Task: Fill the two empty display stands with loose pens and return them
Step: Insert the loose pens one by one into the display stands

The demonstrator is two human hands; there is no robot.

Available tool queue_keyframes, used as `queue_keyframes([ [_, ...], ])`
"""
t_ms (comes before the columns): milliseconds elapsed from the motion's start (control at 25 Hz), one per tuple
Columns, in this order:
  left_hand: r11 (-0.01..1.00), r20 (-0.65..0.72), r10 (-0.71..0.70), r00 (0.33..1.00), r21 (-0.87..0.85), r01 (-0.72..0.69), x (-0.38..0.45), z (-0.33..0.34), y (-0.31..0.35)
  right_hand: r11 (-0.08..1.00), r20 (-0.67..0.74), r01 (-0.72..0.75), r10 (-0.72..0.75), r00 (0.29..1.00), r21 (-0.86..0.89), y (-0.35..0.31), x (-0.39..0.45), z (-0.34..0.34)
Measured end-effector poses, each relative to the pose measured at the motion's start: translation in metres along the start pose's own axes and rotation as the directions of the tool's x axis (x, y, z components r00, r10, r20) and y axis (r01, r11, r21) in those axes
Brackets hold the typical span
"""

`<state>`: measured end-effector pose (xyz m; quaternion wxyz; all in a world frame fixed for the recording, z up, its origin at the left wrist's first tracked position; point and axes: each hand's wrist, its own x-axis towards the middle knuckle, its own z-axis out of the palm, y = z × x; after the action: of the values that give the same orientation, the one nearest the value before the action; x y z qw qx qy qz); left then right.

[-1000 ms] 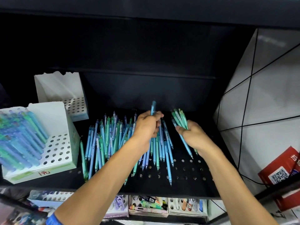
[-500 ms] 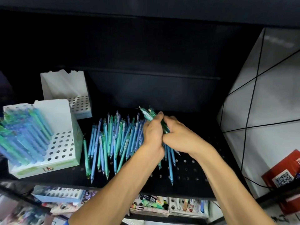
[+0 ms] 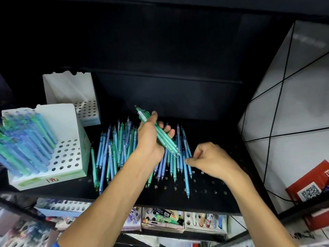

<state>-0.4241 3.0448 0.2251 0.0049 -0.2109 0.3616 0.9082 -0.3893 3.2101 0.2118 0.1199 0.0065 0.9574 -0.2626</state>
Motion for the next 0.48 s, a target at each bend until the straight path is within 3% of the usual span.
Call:
queue_keyframes([
  [120, 0.998, 0.016, -0.037, 0.999, -0.056, 0.038, -0.001, -0.003, -0.001, 0.996, 0.006, -0.022, 0.023, 1.000, -0.088, -0.003, -0.011, 0.013],
  [360, 0.998, 0.086, -0.053, 0.995, 0.024, 0.051, -0.006, -0.005, -0.002, 0.935, -0.006, -0.052, 0.054, 0.999, -0.349, -0.003, -0.022, 0.005],
  [480, 0.997, 0.099, -0.069, 0.993, 0.023, 0.068, -0.007, -0.003, -0.005, 0.909, -0.042, -0.009, -0.009, 0.999, -0.417, 0.001, -0.028, 0.005],
])
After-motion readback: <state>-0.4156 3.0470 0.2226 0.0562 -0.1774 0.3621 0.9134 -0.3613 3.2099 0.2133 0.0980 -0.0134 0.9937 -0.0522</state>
